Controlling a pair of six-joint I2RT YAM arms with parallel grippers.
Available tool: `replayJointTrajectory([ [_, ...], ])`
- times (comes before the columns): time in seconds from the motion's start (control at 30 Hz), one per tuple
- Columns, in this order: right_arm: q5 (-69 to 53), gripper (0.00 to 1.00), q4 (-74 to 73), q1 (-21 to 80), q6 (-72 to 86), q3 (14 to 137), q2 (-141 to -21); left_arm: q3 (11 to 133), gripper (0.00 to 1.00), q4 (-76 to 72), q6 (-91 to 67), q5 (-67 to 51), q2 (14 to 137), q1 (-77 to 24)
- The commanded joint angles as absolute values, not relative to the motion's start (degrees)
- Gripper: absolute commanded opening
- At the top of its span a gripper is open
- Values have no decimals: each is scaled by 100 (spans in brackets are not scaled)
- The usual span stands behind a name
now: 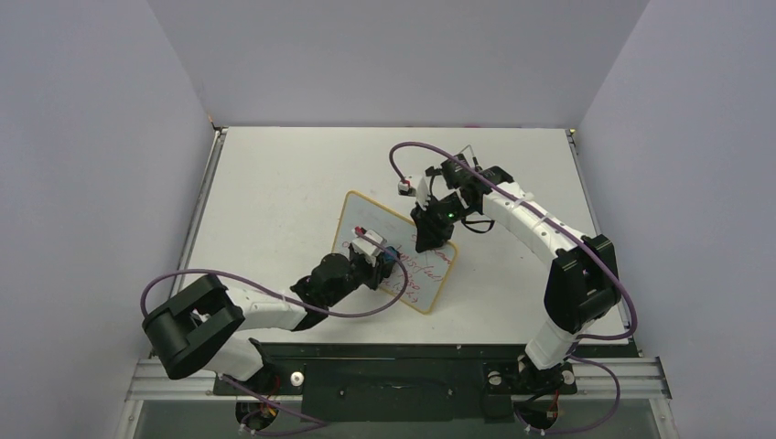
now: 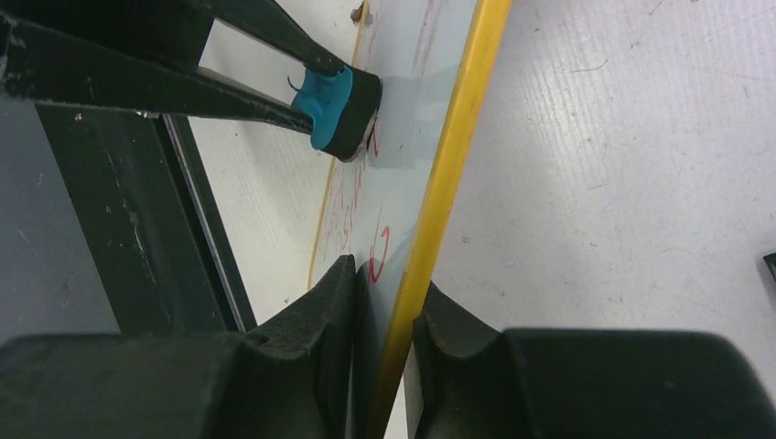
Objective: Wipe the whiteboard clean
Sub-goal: Erase the whiteboard at the center of the board.
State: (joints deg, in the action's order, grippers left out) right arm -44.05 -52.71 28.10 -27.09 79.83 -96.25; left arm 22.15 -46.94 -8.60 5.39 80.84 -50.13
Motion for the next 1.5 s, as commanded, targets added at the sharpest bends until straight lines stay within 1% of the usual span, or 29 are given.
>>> replayJointTrajectory([
  [0.0,-4027,0,-5619,3025,-3320,7831,-9756,2226,0,-5010,-686,1144,8197,-5298],
  [0.13,-4026,0,-5617,3022,-3322,7831,-9733,2006,0,-5367,-588,1835,8145,-5348],
  [0.27,-4032,0,-5617,3025,-3322,7833,-9732,1823,0,-5512,-516,2210,8028,-5105],
  [0.43,-4026,0,-5620,3024,-3323,7831,-9736,1745,0,-5576,-536,2087,7979,-4910],
  [0.5,-4025,0,-5616,3023,-3322,7832,-9734,1718,0,-5707,-548,1851,8015,-4926],
  [0.67,-4028,0,-5618,3024,-3318,7833,-9746,1711,0,-6063,-592,1586,8284,-5365],
  [0.8,-4030,0,-5617,3031,-3322,7832,-9748,1835,0,-6304,-541,1660,8572,-5753],
  [0.9,-4025,0,-5615,3024,-3322,7830,-9747,1934,0,-6369,-480,1758,8713,-5849],
  [1.13,-4025,0,-5609,3026,-3322,7826,-9753,2263,0,-5974,-203,2292,8464,-5614],
  [1.27,-4026,0,-5616,3028,-3322,7831,-9747,2440,0,-5773,-111,2157,8260,-5329],
  [1.47,-4021,0,-5620,3026,-3322,7829,-9757,2610,0,-5633,-82,1820,8248,-5283],
])
